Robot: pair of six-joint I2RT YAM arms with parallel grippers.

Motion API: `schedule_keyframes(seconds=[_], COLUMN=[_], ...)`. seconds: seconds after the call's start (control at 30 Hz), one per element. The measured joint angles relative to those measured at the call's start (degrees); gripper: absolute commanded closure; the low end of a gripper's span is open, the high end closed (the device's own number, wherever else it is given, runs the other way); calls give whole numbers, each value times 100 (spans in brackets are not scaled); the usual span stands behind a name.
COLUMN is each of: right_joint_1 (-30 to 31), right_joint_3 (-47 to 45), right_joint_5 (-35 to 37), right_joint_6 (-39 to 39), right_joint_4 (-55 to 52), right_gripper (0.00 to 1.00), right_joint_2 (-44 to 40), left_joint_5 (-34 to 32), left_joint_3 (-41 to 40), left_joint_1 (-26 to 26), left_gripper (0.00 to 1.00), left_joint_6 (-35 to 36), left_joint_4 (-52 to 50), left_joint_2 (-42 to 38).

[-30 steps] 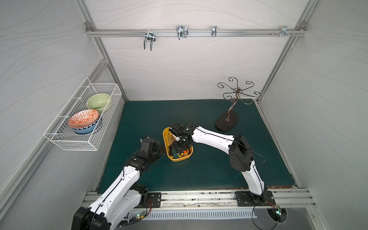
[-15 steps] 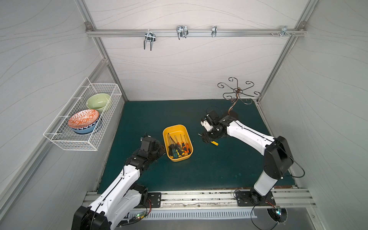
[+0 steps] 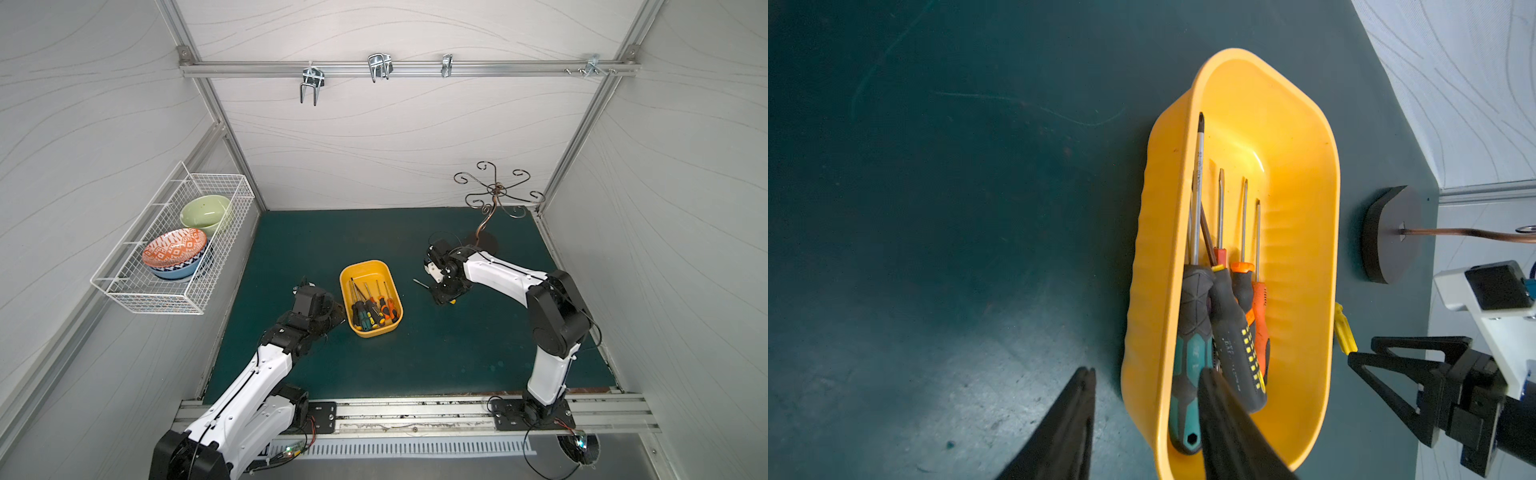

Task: Put the screwdriver on the desktop into the storage box
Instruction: Pick up the screwdriver from the center of the board.

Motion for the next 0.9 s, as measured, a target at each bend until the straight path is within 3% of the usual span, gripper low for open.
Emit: schedule_keyframes(seconds=[0.67,0.9], right_joint_1=[-166,-164], right_joint_3=[313,348], right_joint_5=[92,149], right_joint_6=[-262,-358], right_joint_4=[33,15], right_gripper=[62,78], right_joint_2=[737,789], left_joint_5=[7,24], left_joint_3=[0,0], left_joint_1=[0,2], left_gripper=[59,58], left_joint_6=[24,26], left_joint_4=[-2,-2], left_joint_2=[-153,-153])
